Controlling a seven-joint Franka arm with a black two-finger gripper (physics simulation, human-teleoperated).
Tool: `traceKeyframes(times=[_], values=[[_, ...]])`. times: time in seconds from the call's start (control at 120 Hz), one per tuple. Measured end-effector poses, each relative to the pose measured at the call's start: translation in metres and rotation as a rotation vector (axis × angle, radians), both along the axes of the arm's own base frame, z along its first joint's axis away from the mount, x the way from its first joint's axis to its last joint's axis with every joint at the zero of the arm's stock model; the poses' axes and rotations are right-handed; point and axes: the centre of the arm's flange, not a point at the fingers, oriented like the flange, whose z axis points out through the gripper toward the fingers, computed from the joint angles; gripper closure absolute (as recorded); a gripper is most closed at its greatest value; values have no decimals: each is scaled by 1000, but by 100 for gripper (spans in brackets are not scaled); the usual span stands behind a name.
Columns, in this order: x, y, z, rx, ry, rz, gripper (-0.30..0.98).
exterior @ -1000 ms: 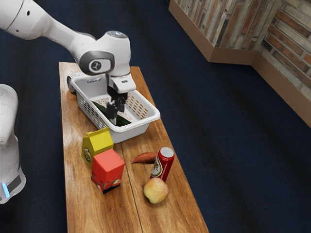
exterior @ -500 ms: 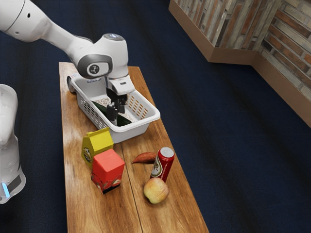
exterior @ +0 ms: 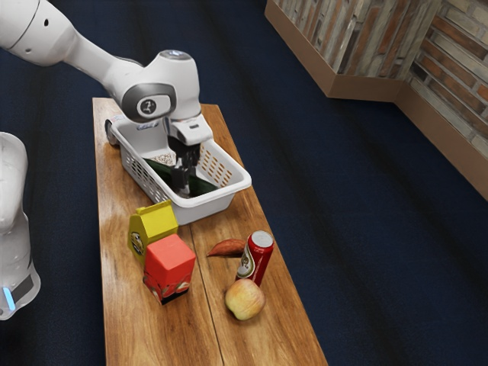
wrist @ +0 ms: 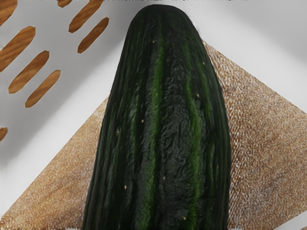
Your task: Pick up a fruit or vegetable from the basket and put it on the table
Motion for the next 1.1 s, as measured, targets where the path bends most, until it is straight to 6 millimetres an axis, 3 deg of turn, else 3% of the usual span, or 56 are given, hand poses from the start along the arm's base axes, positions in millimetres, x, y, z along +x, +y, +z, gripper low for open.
traceKeyframes(times=[0.192,0.417,0.8,0.967,1.1], values=[[0,3,0,-5,-9,14,18],[-2,6,-2,-8,-26,33,17],[-1,7,3,-55,-56,84,47],[-2,7,7,-56,-69,100,48],[-19,8,17,-70,-103,121,51]])
